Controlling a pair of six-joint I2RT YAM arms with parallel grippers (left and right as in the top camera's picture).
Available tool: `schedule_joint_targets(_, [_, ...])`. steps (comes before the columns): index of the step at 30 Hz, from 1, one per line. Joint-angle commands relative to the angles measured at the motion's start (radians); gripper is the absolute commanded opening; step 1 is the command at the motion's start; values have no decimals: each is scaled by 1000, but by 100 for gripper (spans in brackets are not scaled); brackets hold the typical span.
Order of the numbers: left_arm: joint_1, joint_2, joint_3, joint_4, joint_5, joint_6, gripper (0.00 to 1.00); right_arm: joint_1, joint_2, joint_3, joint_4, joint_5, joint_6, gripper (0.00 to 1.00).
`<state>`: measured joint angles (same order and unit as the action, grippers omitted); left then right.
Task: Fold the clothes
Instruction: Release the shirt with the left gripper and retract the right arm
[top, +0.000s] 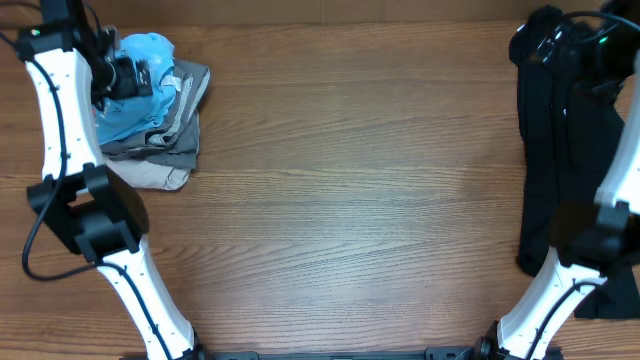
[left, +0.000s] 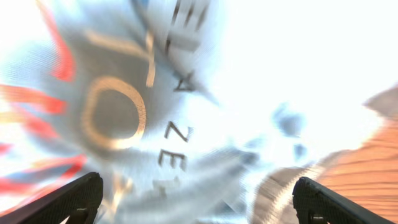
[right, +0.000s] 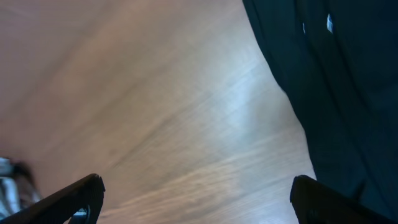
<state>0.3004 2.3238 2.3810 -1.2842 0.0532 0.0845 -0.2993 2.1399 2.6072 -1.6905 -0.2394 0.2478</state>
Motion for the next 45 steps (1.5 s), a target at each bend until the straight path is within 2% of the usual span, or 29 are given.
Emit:
schedule_joint_targets(1, [-5,-131,40,-1,14,14,100,12,-131,60,-3,-108,-15,100])
schedule_joint_targets(11, [-6,-136,40,-1,18,13,100,12,-425,60,-3,-189,-11,100])
schedule_joint_targets(16, [-6,-136,40,-1,18,13,100,12,-509,60,-3,-188,-11,100])
schedule_joint_targets(30, [-6,-136,40,-1,18,13,100,13,-503,56,-2,-173,-13,100])
schedule_joint_targets(34, [-6,-136,40,-1,18,13,100,93,-515,35,41,16,-13,100])
schedule_joint_targets(38, [-6,-136,40,-1,18,13,100,261,-590,-157,236,253,-13,100])
schedule_joint_targets(40, [-6,-136,40,-1,18,13,100,296,-631,-262,339,268,-16,100])
schedule_joint_targets(42, [-6,-136,40,-1,18,13,100,333,-726,-492,545,257,-16,100])
schedule_joint_targets(45, [-6,-136,40,-1,18,13,100,350,-856,-782,760,237,-16,100])
